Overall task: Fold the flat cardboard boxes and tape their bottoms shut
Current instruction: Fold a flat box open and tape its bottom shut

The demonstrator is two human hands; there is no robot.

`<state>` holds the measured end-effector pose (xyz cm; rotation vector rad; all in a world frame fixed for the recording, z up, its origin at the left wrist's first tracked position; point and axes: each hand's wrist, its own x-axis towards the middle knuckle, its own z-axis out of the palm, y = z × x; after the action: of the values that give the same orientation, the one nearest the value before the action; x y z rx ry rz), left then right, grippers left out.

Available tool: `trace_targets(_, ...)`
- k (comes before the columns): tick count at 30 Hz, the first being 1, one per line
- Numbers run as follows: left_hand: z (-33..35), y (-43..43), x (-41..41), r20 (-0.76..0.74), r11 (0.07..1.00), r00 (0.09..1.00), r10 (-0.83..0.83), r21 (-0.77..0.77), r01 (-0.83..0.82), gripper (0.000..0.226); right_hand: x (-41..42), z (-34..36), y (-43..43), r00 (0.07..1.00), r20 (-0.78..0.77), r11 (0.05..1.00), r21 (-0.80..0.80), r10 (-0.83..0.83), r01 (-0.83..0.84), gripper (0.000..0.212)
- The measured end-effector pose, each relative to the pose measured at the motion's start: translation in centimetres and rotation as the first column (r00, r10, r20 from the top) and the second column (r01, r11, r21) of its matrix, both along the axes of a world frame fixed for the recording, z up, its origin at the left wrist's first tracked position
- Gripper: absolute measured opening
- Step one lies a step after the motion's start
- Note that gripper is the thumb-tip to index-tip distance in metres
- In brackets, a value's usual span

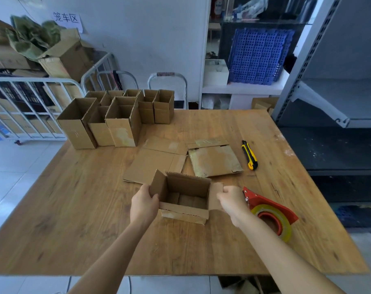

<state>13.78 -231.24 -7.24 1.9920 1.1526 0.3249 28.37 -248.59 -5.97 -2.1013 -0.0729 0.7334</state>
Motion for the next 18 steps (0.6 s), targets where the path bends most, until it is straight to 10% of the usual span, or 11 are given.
trace_targets(4, -0.1, -0.1, 0.4, -0.028, 1.0, 1.0, -0.004, 0.025, 0.005, 0.011, 0.1, -0.9, -1.4, 0.954, -0.292, 0.985, 0.129, -0.074, 0.116, 0.016)
trace_targets(11, 0.7, 0.2, 0.9, 0.016, 0.997, 1.0, 0.007, 0.073, -0.009, 0.011, 1.4, 0.7, -1.0, 0.904, 0.306, 0.939, -0.261, 0.3, -0.224, 0.049)
trace_targets(18, 1.6, -0.2, -0.1, 0.0, 0.982, 1.0, -0.004, 0.188, 0.004, 0.014, 2.4, 1.6, 1.8, 0.66, 0.448, 0.792, -0.435, 0.603, -0.428, 0.029)
